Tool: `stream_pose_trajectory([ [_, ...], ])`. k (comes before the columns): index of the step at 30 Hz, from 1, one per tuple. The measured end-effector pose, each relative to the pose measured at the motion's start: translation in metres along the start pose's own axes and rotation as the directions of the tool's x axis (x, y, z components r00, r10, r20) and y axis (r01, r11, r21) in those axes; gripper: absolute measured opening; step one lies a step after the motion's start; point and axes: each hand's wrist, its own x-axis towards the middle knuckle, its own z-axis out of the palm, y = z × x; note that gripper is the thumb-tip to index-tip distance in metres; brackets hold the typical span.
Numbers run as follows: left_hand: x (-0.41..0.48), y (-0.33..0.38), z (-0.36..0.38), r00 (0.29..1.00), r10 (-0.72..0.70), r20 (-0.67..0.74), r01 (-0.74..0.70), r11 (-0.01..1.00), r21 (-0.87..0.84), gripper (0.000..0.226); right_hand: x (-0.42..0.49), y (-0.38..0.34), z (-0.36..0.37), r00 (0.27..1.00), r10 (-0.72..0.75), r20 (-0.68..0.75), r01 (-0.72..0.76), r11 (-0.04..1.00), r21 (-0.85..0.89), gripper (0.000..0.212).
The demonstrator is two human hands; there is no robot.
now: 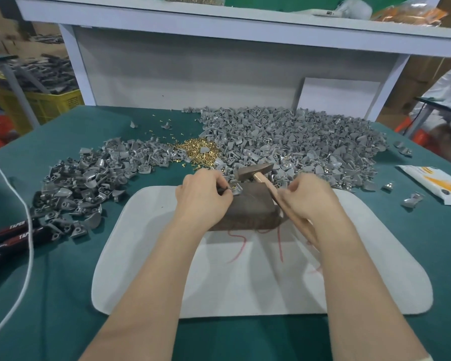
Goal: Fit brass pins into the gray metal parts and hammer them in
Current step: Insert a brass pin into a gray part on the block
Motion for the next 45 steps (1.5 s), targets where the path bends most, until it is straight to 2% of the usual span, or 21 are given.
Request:
stream_pose_trajectory([
  [2, -0.001, 0.001, 0.000, 1.000, 0.000, -0.007, 0.001, 1.000, 0.022, 0.015, 0.000, 0.000, 0.003, 0.983, -0.001, 0.186, 0.006, 1.000, -0.026, 0.037],
  [4, -0.001, 0.001, 0.000, 1.000, -0.005, -0.011, 0.006, 0.999, 0.034, 0.014, 0.001, -0.002, 0.004, 0.968, -0.038, 0.250, 0.037, 0.999, 0.005, 0.026],
  [6, -0.001, 0.001, 0.000, 1.000, -0.021, -0.020, 0.022, 0.999, 0.044, 0.014, 0.001, -0.001, 0.004, 0.970, -0.051, 0.238, 0.018, 0.991, 0.135, 0.024],
  [9, 0.001, 0.000, -0.002, 0.995, -0.059, -0.076, 0.065, 0.995, 0.081, 0.013, -0.005, 0.001, 0.001, 0.986, -0.048, 0.158, -0.020, 0.915, 0.402, 0.019],
  [11, 0.002, -0.002, -0.002, 0.991, -0.077, -0.112, 0.087, 0.992, 0.088, 0.013, -0.008, 0.000, -0.005, 0.991, -0.127, 0.038, 0.098, 0.894, 0.437, 0.009],
  [12, 0.002, -0.003, -0.002, 0.989, -0.082, -0.122, 0.093, 0.992, 0.085, 0.013, -0.011, -0.003, -0.009, 0.981, -0.193, -0.006, 0.176, 0.881, 0.440, 0.004],
  [15, 0.002, -0.003, -0.001, 0.986, -0.090, -0.137, 0.101, 0.991, 0.082, 0.014, -0.020, -0.007, -0.018, 0.920, -0.389, -0.052, 0.383, 0.861, 0.336, 0.043],
  [17, 0.002, -0.003, -0.001, 0.984, -0.097, -0.149, 0.109, 0.991, 0.075, 0.014, -0.028, -0.010, -0.022, 0.888, -0.446, -0.111, 0.459, 0.860, 0.222, 0.051],
  [21, 0.003, -0.005, -0.001, 0.977, -0.105, -0.185, 0.117, 0.991, 0.058, 0.015, -0.037, -0.012, -0.027, 0.876, -0.434, -0.211, 0.476, 0.851, 0.223, 0.054],
  [23, 0.003, -0.005, -0.001, 0.977, -0.109, -0.181, 0.119, 0.992, 0.044, 0.021, -0.040, -0.011, -0.026, 0.866, -0.478, -0.145, 0.499, 0.841, 0.211, 0.054],
  [25, 0.004, -0.006, -0.001, 0.979, -0.120, -0.165, 0.124, 0.992, 0.016, 0.022, -0.040, -0.011, -0.027, 0.857, -0.515, -0.014, 0.511, 0.845, 0.158, 0.053],
  [27, 0.004, -0.006, -0.001, 0.979, -0.126, -0.162, 0.128, 0.992, -0.001, 0.021, -0.040, -0.011, -0.027, 0.856, -0.517, 0.019, 0.513, 0.853, 0.092, 0.053],
  [29, 0.004, -0.007, -0.001, 0.978, -0.127, -0.167, 0.128, 0.992, -0.005, 0.020, -0.042, -0.012, -0.026, 0.857, -0.509, -0.083, 0.515, 0.853, 0.091, 0.054],
  [32, 0.005, -0.007, 0.000, 0.976, -0.127, -0.175, 0.127, 0.992, -0.013, 0.015, -0.042, -0.012, -0.028, 0.842, -0.455, -0.289, 0.516, 0.837, 0.184, 0.056],
  [33, 0.005, -0.008, 0.000, 0.976, -0.132, -0.173, 0.131, 0.991, -0.015, 0.015, -0.040, -0.013, -0.030, 0.835, -0.470, -0.284, 0.529, 0.829, 0.183, 0.056],
  [35, 0.005, -0.007, 0.000, 0.977, -0.138, -0.160, 0.139, 0.990, -0.007, 0.015, -0.040, -0.014, -0.029, 0.838, -0.528, -0.134, 0.544, 0.825, 0.149, 0.057],
  [37, 0.005, -0.006, -0.001, 0.980, -0.140, -0.144, 0.141, 0.990, -0.005, 0.014, -0.041, -0.014, -0.024, 0.860, -0.509, -0.019, 0.509, 0.857, 0.084, 0.054],
  [40, 0.005, -0.006, -0.001, 0.980, -0.144, -0.138, 0.143, 0.990, -0.014, 0.012, -0.043, -0.014, -0.024, 0.860, -0.492, -0.135, 0.501, 0.865, 0.033, 0.055],
  [42, 0.005, -0.006, -0.001, 0.978, -0.143, -0.152, 0.142, 0.990, -0.022, 0.013, -0.043, -0.014, -0.028, 0.845, -0.465, -0.266, 0.510, 0.849, 0.138, 0.057],
  [43, 0.005, -0.006, -0.001, 0.977, -0.146, -0.157, 0.143, 0.989, -0.029, 0.013, -0.041, -0.013, -0.029, 0.841, -0.458, -0.288, 0.516, 0.839, 0.170, 0.057],
  [45, 0.005, -0.006, -0.001, 0.977, -0.149, -0.151, 0.147, 0.989, -0.027, 0.013, -0.039, -0.014, -0.028, 0.851, -0.498, -0.167, 0.520, 0.843, 0.135, 0.057],
])
